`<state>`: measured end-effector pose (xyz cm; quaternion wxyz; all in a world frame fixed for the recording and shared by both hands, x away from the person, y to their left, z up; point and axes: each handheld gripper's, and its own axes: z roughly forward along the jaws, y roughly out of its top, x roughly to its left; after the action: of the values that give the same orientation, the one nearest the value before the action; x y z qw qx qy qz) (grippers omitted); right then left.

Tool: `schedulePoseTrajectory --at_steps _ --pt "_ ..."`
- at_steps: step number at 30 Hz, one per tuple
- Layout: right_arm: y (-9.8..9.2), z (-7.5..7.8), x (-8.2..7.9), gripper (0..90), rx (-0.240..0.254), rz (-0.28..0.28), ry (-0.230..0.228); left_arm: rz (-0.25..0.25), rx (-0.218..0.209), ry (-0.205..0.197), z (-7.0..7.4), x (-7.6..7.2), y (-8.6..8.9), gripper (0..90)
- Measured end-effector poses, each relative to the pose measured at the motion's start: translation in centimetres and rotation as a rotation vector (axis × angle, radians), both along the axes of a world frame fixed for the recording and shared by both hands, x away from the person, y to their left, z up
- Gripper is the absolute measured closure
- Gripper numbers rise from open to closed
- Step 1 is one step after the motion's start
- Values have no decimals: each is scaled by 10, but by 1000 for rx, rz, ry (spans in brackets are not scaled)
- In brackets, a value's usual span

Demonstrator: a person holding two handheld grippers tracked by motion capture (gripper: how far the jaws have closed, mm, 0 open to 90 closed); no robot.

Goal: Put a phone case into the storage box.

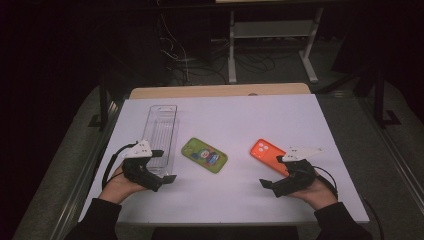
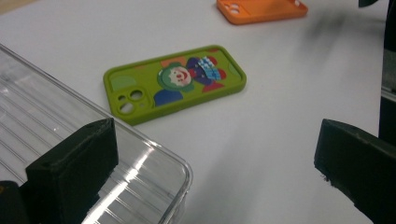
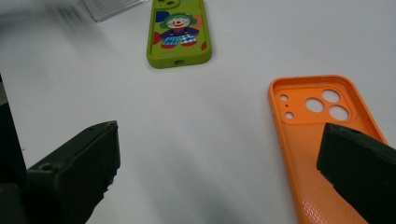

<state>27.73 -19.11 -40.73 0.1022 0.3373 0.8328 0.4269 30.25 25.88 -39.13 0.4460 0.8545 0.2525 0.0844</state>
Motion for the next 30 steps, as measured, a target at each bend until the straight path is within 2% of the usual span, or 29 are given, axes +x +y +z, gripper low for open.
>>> schedulePoseTrajectory --at_steps 7,10,11,14,18,21,23,25,30 --pt "-1 2 2 0 3 6 1 -6 -15 -3 2 -1 0 0" --pt "-1 2 2 0 3 5 -2 -11 -1 -10 4 0 -1 0" --pt "-1 3 2 0 -2 6 0 -9 -15 -11 4 1 -2 0" --pt "-3 3 3 0 -19 -5 -5 -18 -26 3 4 1 -4 0" --pt "-4 8 5 0 -9 -14 -2 -10 -39 8 5 2 -3 0" --pt "-3 10 8 0 -15 -17 -8 -17 -42 7 5 4 -2 0" --pt "-2 12 8 0 -29 -13 -2 -21 -28 7 5 4 -2 0" --pt "-1 13 9 0 -35 -20 -7 -5 -45 24 5 3 -2 0" --pt "-1 15 13 0 -35 -20 12 -8 -36 30 6 5 -1 0"
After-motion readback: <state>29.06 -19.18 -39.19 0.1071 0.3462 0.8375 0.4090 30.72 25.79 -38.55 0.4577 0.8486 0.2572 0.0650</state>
